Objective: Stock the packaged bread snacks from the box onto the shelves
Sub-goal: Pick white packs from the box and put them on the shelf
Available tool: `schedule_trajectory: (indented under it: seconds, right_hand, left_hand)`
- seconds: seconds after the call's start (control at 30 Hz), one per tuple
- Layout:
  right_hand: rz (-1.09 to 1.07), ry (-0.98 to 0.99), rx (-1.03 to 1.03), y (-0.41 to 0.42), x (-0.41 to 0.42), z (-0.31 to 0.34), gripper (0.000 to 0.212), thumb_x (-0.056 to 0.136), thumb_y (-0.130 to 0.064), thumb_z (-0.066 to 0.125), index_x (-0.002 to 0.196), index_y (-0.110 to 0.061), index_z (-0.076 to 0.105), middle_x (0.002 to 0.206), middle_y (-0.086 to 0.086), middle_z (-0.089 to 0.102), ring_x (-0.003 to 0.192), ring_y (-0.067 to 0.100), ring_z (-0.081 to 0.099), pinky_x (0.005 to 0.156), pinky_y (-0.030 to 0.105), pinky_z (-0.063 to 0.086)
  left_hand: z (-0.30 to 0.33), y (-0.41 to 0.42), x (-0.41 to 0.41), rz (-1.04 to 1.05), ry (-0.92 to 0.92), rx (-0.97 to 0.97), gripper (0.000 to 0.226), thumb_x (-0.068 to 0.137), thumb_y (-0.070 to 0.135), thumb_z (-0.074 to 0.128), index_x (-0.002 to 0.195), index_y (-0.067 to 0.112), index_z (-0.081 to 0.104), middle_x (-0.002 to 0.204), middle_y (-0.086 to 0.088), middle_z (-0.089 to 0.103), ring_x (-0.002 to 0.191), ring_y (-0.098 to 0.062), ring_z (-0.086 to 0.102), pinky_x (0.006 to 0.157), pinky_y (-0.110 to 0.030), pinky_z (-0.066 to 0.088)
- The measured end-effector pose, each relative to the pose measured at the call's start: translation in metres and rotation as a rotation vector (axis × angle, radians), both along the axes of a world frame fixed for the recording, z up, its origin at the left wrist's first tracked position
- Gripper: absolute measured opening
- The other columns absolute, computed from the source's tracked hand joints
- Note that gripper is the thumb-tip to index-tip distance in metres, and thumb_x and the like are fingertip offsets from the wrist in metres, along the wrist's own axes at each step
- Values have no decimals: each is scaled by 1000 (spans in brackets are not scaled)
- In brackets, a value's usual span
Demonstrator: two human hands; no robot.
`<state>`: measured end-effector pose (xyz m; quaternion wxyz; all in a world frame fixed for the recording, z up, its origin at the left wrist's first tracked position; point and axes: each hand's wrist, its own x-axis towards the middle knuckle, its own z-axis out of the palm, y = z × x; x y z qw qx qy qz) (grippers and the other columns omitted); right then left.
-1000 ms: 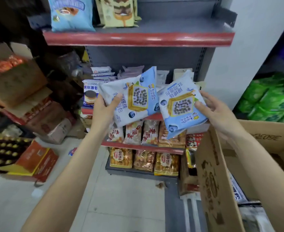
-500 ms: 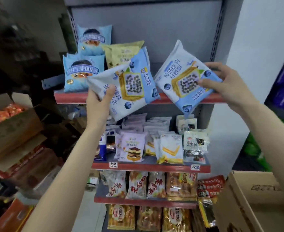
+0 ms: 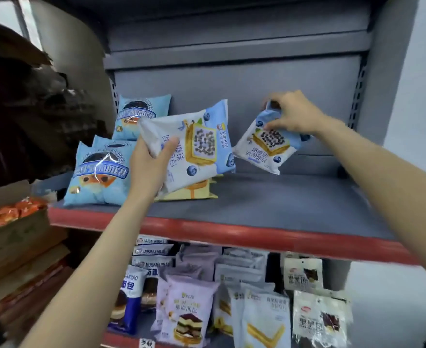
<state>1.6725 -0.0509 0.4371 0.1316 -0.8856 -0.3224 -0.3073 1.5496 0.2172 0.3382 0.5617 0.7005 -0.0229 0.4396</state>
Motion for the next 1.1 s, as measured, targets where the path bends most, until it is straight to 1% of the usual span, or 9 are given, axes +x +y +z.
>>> schedule_trajectory:
  seconds: [0.1,0.3,0.43,0.53,0.6,0.7,0.9,1.0,1.1]
  right_hand:
    - [-29,75,-186,18,44,10,42,74,-21,78,107,-2,60,106,17,65,97,34,58,85,44,46]
    - [65,323,-244,44,95,-1,57,83,-9,70,135,-10,47,129,8,56,111,25,56,90,37,48]
    - [89,202,-180,38,104,-13,48,86,-7,64,132,-8,50,128,10,60,116,24,56,98,31,43]
    - [182,255,74,21,95,-18,28,97,-22,50,122,-11,59,123,8,63,112,22,59,99,30,43]
    - [344,547,325,9,79,-24,35,99,-41,39,108,-18,64,110,5,68,94,16,67,88,32,52]
    - [445,798,362,-6,66,-33,46,83,-62,42,99,-24,65,96,-10,74,85,5,70,69,17,55]
    - [473,877,351,-27,65,-28,37,77,-40,67,108,-20,64,110,-3,72,101,16,68,87,29,55]
    - [456,857,351,-28,67,-29,33,81,-25,69,111,-21,57,107,-4,72,97,15,69,77,25,58]
    - [467,863,397,-23,68,-35,30,85,-12,66,110,-22,54,108,-3,71,96,14,70,74,23,57]
  left_hand:
    - [5,0,19,47,42,66,27,87,35,65,105,16,59,102,1,68,94,-13,64,74,-28,50]
    - [4,-1,39,68,103,124,33,88,36,64,112,15,60,106,3,68,93,-5,64,78,-20,51]
    - [1,-9,47,-15,133,117,37,86,38,66,116,17,59,109,4,68,100,-12,65,92,-43,51]
    - [0,-25,54,-91,146,69,45,78,47,64,114,20,60,110,2,69,102,-18,66,92,-48,50]
    - [0,-41,61,-142,111,11,28,81,43,64,105,28,62,107,4,71,99,-16,67,89,-49,52]
    - [6,-69,74,-221,28,-74,13,88,29,64,100,29,60,106,6,71,99,-14,67,90,-47,52]
    - [2,-100,97,-287,91,-59,25,88,18,66,111,15,58,112,-4,68,104,-17,65,92,-41,52]
    - [-5,-96,100,-261,175,17,36,83,21,72,115,9,61,107,-1,70,101,-15,66,85,-31,54]
    - [4,-90,105,-229,210,102,35,85,22,69,117,9,60,110,-2,69,100,-15,66,85,-34,53]
